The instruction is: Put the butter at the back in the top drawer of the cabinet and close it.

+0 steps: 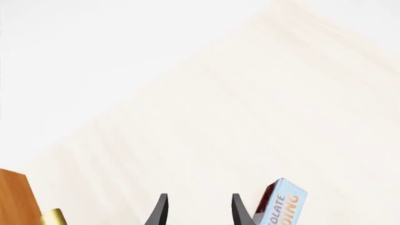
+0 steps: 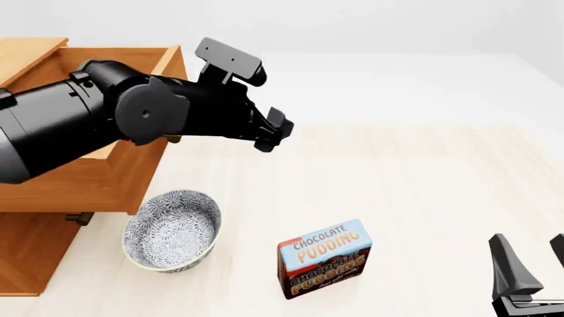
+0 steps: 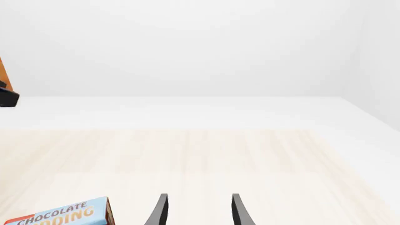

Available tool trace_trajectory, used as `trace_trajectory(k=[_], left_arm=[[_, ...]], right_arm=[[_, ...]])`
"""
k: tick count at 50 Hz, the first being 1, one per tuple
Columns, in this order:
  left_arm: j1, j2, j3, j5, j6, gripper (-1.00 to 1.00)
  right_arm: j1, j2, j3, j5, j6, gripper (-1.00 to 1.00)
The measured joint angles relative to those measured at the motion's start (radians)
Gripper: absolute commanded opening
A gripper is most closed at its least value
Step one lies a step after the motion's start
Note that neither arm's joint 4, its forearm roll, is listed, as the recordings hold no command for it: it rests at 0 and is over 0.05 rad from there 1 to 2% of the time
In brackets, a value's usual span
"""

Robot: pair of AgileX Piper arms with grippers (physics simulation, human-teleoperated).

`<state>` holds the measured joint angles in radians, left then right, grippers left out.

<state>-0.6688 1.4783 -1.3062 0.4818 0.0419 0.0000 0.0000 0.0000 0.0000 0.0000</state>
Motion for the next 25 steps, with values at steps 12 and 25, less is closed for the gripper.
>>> trace_trajectory(k=[12, 25], left_arm=[[0.025, 0.019, 0.018, -0.012, -0.005, 1.0], [0.048, 0.034, 0.033, -0.018, -0.013, 1.0]], right_arm=[[0.0, 0.0, 0.0, 0.0, 0.0, 1.0], [0.0, 0.0, 0.0, 0.0, 0.0, 1.0]])
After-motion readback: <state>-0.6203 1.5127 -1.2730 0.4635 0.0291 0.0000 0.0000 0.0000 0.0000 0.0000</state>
